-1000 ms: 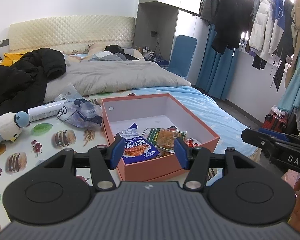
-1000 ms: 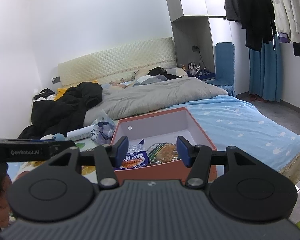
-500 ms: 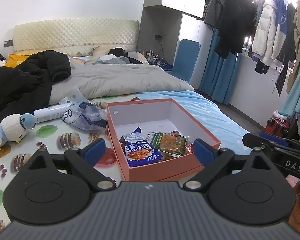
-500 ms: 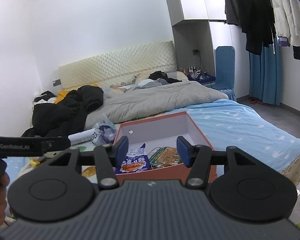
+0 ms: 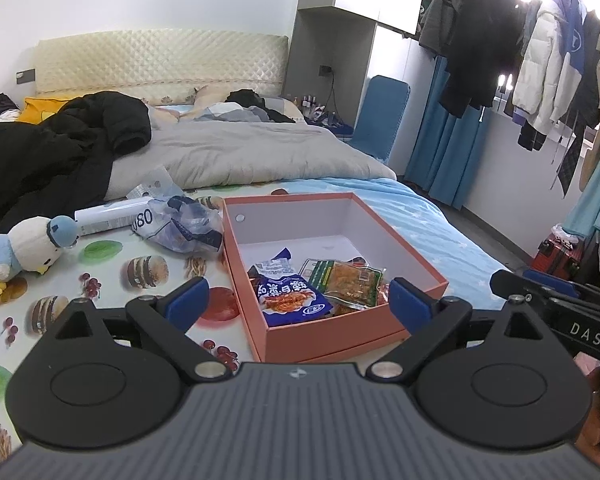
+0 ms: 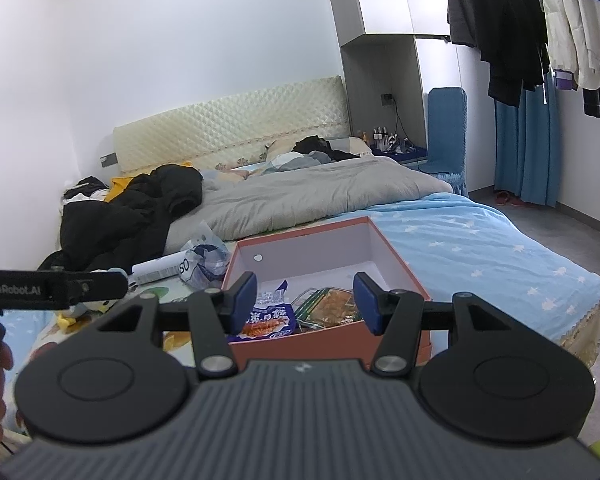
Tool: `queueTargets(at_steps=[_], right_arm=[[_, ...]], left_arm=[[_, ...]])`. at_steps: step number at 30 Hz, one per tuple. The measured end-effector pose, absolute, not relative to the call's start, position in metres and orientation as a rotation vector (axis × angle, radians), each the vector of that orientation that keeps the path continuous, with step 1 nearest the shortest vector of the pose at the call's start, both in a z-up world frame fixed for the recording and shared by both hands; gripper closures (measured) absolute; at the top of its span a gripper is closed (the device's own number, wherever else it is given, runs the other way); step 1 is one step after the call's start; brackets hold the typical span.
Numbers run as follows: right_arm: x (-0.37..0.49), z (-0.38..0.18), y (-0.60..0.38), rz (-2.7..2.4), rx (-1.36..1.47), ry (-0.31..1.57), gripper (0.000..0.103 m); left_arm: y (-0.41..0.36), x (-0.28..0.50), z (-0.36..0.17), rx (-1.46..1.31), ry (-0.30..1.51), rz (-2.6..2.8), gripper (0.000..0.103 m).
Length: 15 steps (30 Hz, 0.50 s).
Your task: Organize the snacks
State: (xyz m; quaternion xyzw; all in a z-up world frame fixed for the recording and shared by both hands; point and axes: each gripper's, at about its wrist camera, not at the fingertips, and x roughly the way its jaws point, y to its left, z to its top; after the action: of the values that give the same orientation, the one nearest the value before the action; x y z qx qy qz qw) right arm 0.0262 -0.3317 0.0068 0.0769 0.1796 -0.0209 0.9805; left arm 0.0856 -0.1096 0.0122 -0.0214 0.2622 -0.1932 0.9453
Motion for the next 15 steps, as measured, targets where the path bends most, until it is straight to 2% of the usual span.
queueTargets(at_steps=[1, 2, 3, 5, 6, 15], right_arm=[[0.0263, 0.0068, -0.3318, -0.043, 0.154, 0.362, 0.045], [0.0269, 0.0066, -0.3313, -0.043, 0.153, 0.364, 0.037], [0.0275, 0.0064, -0.3311, -0.039, 0.156, 0.364, 0.021], [0.0293, 0.0061, -0.3303, -0.055, 0.155, 0.354, 0.004], [0.0295, 0.0053, -0.3299, -0.064, 0.148, 0.349, 0.000], [0.0317, -0.0023, -0.3312, -0.068, 0.158, 0.369, 0.000]], left_arm=[[-0.1111, 0.0854, 0.0128, -0.037, 0.533, -0.401, 0.004], [-0.1125, 0.0844, 0.0135, -0.027, 0.528, -0.399, 0.003], [-0.1134, 0.0840, 0.0141, -0.021, 0.524, -0.393, 0.003], [-0.1132, 0.0835, 0.0141, -0.027, 0.523, -0.398, 0.002], [-0.1125, 0.0842, 0.0139, -0.034, 0.525, -0.401, 0.002], [-0.1123, 0.0880, 0.0107, -0.036, 0.536, -0.385, 0.002]])
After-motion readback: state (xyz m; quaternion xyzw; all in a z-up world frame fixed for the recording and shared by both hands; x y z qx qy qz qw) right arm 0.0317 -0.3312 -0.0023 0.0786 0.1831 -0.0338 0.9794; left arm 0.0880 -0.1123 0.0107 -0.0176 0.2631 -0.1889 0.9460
